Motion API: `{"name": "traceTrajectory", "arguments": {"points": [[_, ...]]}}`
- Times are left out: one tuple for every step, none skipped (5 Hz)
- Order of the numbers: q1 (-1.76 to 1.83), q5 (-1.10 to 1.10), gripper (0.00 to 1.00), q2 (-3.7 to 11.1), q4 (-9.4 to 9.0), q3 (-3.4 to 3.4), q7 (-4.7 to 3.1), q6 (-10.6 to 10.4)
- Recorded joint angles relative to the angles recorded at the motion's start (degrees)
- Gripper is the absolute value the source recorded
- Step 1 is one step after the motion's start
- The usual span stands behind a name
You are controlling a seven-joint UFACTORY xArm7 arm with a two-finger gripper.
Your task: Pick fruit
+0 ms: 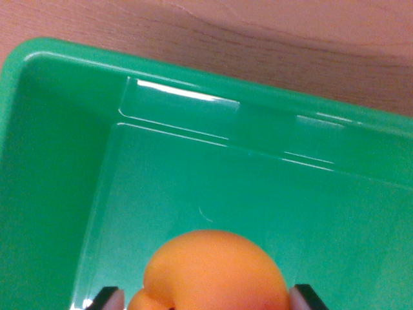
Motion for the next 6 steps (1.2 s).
{"name": "traceTrajectory", "arguments": {"points": [[-0.01, -0.03, 1.0, -0.9, 1.8, -0.01, 0.05, 2.7], [-0.01, -0.03, 1.0, -0.9, 1.8, -0.01, 0.05, 2.7], [-0.01, -0.06, 1.0, -1.8, 3.58, -0.02, 0.11, 5.38], [-0.01, -0.06, 1.0, -1.8, 3.58, -0.02, 0.11, 5.38], [-0.02, -0.09, 1.0, -2.67, 5.3, -0.03, 0.16, 7.97], [-0.02, -0.09, 1.0, -2.67, 5.3, -0.03, 0.16, 7.97]]}}
